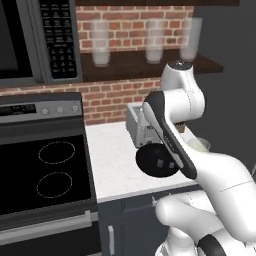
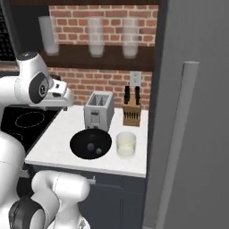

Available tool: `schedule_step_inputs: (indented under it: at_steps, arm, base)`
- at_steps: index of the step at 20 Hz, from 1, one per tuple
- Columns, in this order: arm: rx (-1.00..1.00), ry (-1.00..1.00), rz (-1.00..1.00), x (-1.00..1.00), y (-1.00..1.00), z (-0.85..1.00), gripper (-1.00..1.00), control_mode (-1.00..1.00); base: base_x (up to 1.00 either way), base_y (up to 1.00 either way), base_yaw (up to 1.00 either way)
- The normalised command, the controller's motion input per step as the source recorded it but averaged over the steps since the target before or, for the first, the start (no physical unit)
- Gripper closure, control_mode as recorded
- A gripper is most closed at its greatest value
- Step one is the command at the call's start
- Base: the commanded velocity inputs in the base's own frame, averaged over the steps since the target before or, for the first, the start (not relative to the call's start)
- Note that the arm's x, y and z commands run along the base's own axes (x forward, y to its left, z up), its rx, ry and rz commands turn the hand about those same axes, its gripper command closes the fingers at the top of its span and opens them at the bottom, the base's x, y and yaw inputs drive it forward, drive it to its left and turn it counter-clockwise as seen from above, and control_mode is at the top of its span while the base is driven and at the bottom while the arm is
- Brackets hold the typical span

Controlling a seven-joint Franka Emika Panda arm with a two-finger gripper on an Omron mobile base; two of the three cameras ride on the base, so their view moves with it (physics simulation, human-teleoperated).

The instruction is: Grab a lemon wedge from the fridge and one ice cube from the ice bowl, and put them in the glass of lemonade.

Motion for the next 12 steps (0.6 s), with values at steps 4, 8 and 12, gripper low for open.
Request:
schedule_step_inputs:
  at_steps: [4,8,12]
  arm:
    - [0.00,0.00,0.00,0.00,0.00,0.00,-1.00,1.00]
    - [0.00,0.00,0.00,0.00,0.00,0.00,-1.00,1.00]
    - [0.02,0.24,-0.01,0.07,-0.90,-0.85,-1.00,-1.00]
  base:
    - [0.69,-0.09,0.00]
    - [0.53,-0.31,-0.01]
    - [0.00,0.00,0.00]
